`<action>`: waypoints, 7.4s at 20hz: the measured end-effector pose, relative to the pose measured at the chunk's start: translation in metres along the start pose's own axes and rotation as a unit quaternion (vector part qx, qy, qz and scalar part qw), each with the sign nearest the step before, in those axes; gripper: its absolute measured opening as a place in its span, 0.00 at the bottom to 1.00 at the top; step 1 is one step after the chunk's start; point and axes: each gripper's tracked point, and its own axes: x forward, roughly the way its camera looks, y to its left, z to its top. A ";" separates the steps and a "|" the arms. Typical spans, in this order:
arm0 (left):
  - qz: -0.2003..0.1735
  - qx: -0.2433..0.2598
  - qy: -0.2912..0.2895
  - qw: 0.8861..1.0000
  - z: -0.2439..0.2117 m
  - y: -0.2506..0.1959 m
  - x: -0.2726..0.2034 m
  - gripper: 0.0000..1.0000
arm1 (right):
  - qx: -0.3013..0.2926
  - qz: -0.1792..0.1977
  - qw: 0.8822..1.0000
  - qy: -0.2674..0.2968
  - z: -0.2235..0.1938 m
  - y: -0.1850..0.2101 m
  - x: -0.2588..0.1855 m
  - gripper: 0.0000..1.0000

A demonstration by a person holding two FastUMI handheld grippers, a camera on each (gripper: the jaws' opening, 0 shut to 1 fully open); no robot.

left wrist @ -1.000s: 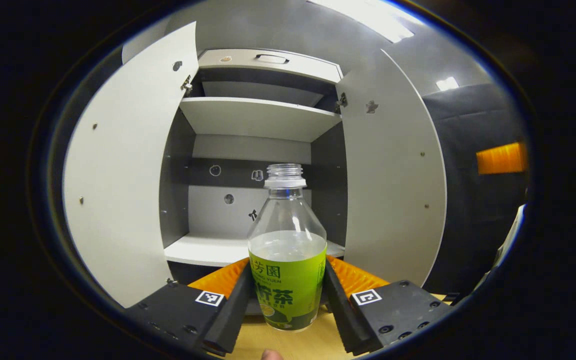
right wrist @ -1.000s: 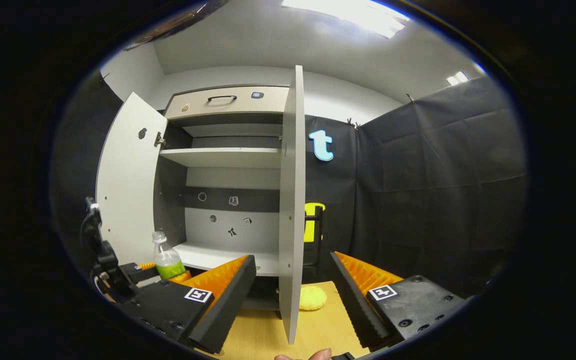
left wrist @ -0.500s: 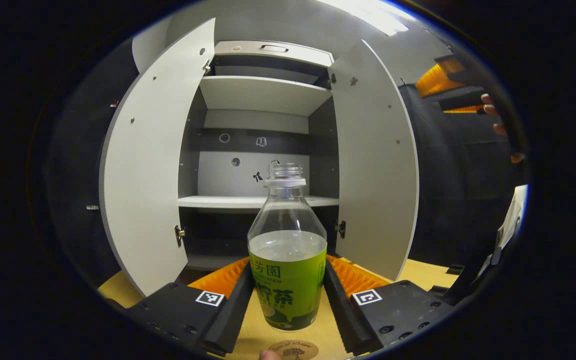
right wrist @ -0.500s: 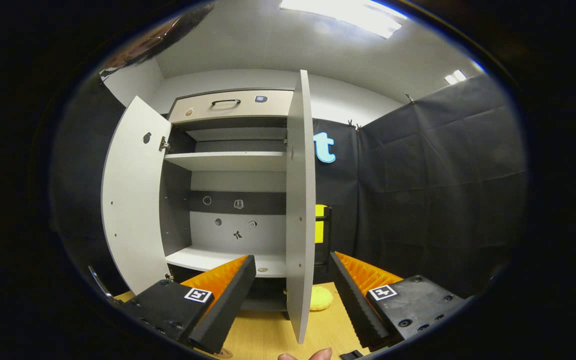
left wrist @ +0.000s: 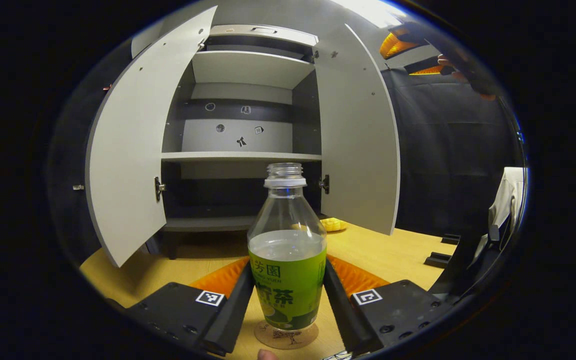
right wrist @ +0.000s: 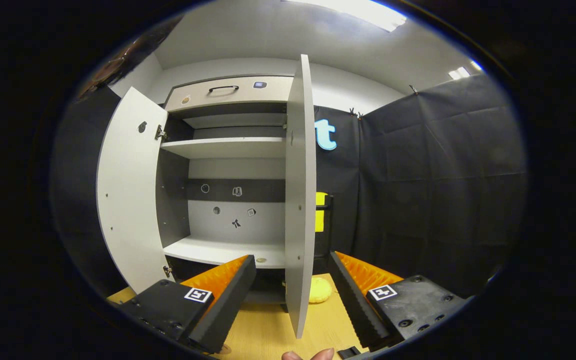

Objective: Grasp the bottle in the cabinet with the left hand and place it on the coaster, then close the right door with the right hand and the left door with the left hand.

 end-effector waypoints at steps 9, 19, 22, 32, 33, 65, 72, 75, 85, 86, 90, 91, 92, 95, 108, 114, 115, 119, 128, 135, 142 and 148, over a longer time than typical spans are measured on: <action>0.006 -0.003 0.010 1.000 -0.032 0.011 0.006 0.78 | -0.006 -0.013 1.000 0.019 -0.007 -0.008 0.003 0.98; 0.011 -0.005 0.050 0.999 -0.049 0.016 -0.002 0.94 | -0.001 -0.006 1.000 0.022 -0.007 0.000 0.000 0.98; 0.006 0.000 0.058 0.998 -0.048 0.015 -0.015 0.94 | 0.008 0.000 0.999 0.032 -0.011 0.001 -0.001 0.98; 0.046 -0.046 0.045 0.997 0.038 0.029 -0.073 0.94 | 0.045 -0.017 0.999 0.022 -0.001 -0.040 0.016 0.98; 0.057 -0.052 0.037 0.996 0.055 0.033 -0.077 0.94 | 0.043 -0.022 0.999 0.018 0.001 -0.048 0.021 0.98; 0.211 -0.024 0.002 0.977 0.233 0.108 -0.104 0.95 | 0.044 0.086 0.994 0.045 -0.012 0.000 0.101 0.97; 0.227 -0.018 0.005 0.974 0.232 0.128 -0.120 0.95 | 0.055 0.138 0.988 0.052 -0.017 0.074 0.124 0.97; 0.238 -0.012 0.008 0.971 0.231 0.139 -0.128 0.95 | 0.050 0.151 0.986 0.054 -0.020 0.099 0.138 0.98; 0.251 -0.029 0.001 0.968 0.248 0.171 -0.142 0.95 | 0.037 0.147 0.987 0.050 -0.025 0.138 0.174 0.98; 0.251 -0.031 -0.001 0.968 0.251 0.175 -0.144 0.95 | 0.034 0.144 0.988 0.049 -0.025 0.139 0.176 0.97; 0.249 -0.031 -0.007 0.968 0.265 0.197 -0.153 0.95 | 0.028 0.123 0.991 0.047 -0.025 0.139 0.177 0.97; 0.248 -0.032 -0.008 0.968 0.270 0.202 -0.156 0.95 | 0.028 0.120 0.991 0.048 -0.025 0.140 0.176 0.97; 0.249 -0.032 -0.009 0.968 0.275 0.208 -0.160 0.95 | 0.029 0.117 0.992 0.046 -0.023 0.140 0.172 0.98; 0.256 -0.032 -0.009 0.966 0.286 0.231 -0.168 0.95 | 0.030 0.115 0.992 0.037 -0.016 0.138 0.156 0.98; 0.289 0.002 -0.011 0.957 0.322 0.348 -0.123 0.95 | 0.070 0.098 0.992 0.026 0.005 0.114 0.103 0.98; 0.286 -0.022 -0.012 0.958 0.318 0.327 -0.121 0.94 | 0.040 0.114 0.992 0.034 0.000 0.115 0.095 0.98; 0.287 -0.015 -0.010 0.958 0.319 0.322 -0.120 0.94 | 0.042 0.116 0.992 0.034 0.000 0.118 0.094 0.98; 0.270 -0.022 -0.009 0.963 0.320 0.288 -0.112 0.93 | 0.049 0.113 0.992 0.030 0.002 0.114 0.087 0.98; 0.229 -0.028 -0.010 0.973 0.320 0.214 -0.076 0.94 | 0.051 0.107 0.992 0.035 0.001 0.090 0.069 0.98; 0.184 -0.029 -0.009 0.982 0.327 0.172 -0.024 0.94 | 0.053 0.099 0.993 0.031 0.005 0.070 0.059 0.98; 0.175 -0.021 -0.007 0.984 0.330 0.152 0.010 0.93 | 0.055 0.095 0.993 0.032 0.006 0.054 0.058 0.98; 0.181 -0.021 -0.005 0.983 0.333 0.147 0.032 0.94 | 0.058 0.100 0.993 0.034 0.006 0.053 0.062 0.98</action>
